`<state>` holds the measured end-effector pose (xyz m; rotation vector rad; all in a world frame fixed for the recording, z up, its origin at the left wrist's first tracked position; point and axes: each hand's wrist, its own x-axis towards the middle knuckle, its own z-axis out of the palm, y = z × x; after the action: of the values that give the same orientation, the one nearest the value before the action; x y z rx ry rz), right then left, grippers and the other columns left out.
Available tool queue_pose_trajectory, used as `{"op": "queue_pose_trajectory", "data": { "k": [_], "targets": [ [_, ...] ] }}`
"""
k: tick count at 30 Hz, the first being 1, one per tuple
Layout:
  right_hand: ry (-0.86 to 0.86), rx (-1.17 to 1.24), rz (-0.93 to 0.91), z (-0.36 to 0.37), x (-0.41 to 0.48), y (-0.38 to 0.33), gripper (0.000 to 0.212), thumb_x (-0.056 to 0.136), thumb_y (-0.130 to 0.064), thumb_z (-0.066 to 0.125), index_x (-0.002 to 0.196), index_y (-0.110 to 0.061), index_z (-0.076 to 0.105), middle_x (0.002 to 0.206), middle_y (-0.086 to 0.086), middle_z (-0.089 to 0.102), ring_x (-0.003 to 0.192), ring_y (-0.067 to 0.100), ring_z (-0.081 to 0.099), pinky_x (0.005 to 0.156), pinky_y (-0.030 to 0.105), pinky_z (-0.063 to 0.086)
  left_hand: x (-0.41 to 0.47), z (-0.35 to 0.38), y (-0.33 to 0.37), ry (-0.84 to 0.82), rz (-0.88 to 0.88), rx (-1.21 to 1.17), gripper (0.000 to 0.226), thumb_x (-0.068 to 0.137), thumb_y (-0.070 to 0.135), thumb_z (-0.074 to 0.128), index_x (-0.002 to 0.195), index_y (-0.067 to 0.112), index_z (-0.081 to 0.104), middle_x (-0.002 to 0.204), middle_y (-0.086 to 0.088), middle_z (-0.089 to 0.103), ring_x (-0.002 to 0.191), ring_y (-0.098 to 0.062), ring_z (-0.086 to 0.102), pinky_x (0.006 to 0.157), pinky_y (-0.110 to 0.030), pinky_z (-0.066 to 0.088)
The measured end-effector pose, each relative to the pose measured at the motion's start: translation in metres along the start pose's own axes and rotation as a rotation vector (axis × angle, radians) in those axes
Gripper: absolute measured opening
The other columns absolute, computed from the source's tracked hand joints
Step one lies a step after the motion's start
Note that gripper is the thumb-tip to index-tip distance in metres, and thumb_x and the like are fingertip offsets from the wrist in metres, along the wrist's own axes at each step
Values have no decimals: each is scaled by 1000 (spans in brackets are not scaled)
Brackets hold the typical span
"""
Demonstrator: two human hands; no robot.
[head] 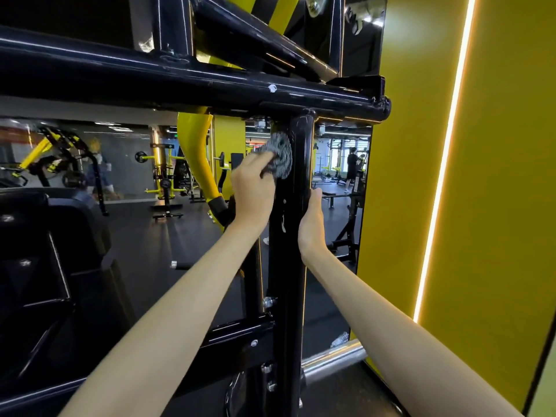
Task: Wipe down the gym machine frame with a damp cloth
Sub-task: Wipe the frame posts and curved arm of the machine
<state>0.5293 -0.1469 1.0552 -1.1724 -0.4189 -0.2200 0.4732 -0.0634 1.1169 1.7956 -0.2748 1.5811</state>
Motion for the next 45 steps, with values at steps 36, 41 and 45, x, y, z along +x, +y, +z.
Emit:
{"op": "queue_pose_trajectory", "data": {
  "k": [36,41,45],
  "targets": [
    [68,-20,-19,2,-3,1,78,78,-74,31,129,-23,57,127,5,62,124,19,53,108,36,37,8,6,3,-191,-212,-256,43,99,-1,40,141,5,42,138,5,48,109,18,41,82,8,30],
    [46,-3,8,0,-5,-1,64,91,-68,32,130,-24,57,132,1,60,125,13,52,108,31,37,-15,-3,-9,-186,-223,-203,39,95,-1,51,132,10,56,121,0,55,113,-5,48,96,-5,35],
    [94,-30,50,1,-5,-1,81,85,-75,32,145,-21,41,143,-2,49,133,14,42,116,40,28,-70,-12,-10,-183,-289,-204,37,87,-11,55,120,4,64,107,-1,56,103,-12,56,86,-3,39]
  ]
}}
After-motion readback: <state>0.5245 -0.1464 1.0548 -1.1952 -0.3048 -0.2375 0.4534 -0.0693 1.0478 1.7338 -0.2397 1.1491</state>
